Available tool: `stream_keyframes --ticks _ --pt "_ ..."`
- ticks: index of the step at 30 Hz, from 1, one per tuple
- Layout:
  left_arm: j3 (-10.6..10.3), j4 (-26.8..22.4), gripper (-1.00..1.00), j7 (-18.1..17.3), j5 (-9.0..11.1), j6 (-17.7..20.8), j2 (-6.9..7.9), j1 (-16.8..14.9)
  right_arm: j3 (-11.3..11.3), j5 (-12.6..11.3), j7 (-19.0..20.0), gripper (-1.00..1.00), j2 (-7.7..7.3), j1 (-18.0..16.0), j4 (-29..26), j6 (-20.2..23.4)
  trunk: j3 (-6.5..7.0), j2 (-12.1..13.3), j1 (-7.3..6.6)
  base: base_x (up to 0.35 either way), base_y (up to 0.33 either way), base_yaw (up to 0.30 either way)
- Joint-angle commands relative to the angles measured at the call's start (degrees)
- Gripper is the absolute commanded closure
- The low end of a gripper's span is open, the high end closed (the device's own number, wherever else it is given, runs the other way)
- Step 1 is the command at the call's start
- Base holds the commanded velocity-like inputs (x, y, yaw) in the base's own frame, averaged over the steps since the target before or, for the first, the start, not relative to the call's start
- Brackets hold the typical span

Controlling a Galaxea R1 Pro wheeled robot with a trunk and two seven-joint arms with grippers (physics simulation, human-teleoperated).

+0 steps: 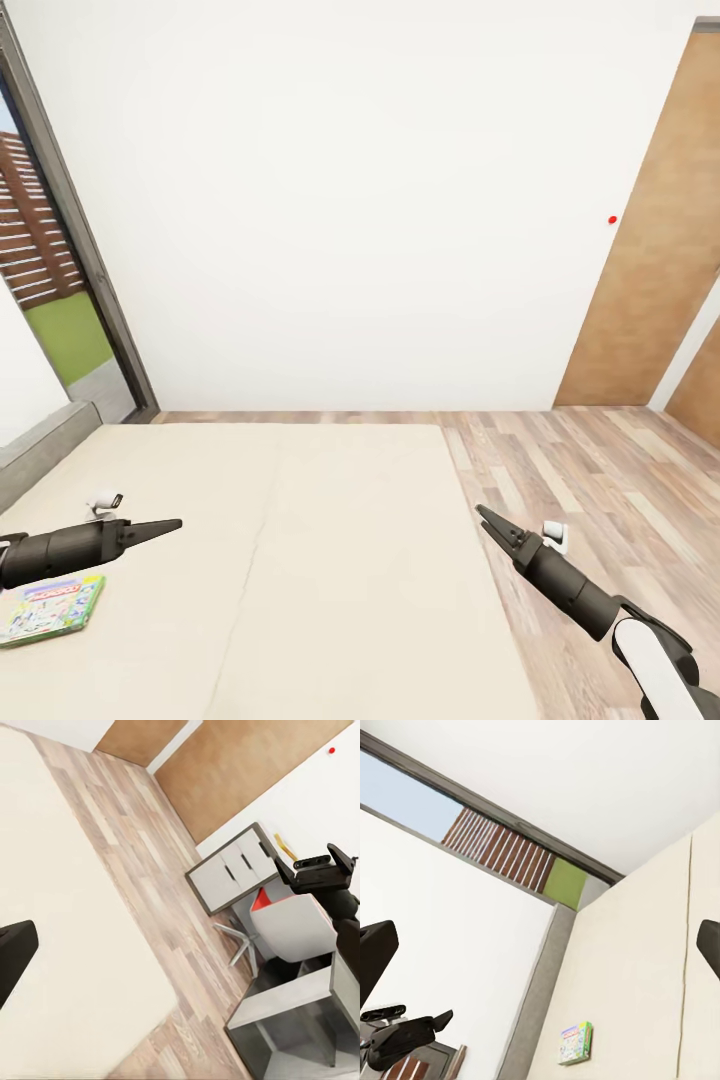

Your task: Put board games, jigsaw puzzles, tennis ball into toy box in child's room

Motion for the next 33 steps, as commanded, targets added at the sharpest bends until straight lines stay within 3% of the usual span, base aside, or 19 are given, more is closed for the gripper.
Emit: stream_keyframes --ticks 1,33 --pt "0.0 0.0 -1.0 -0.2 0.0 0.6 0.02 0.0 -0.1 -0.3 0.0 -1.0 0.0 0.0 0.0 0.4 -0.13 -0.1 0.04 0.0 0.278 0.0" --pt "0.0 0.0 -1.0 -0.2 0.0 0.6 0.02 0.0 -0.1 -0.2 0.0 -1.0 0.0 0.0 0.0 0.4 -0.13 -0.1 0.04 0.0 0.28 0.0"
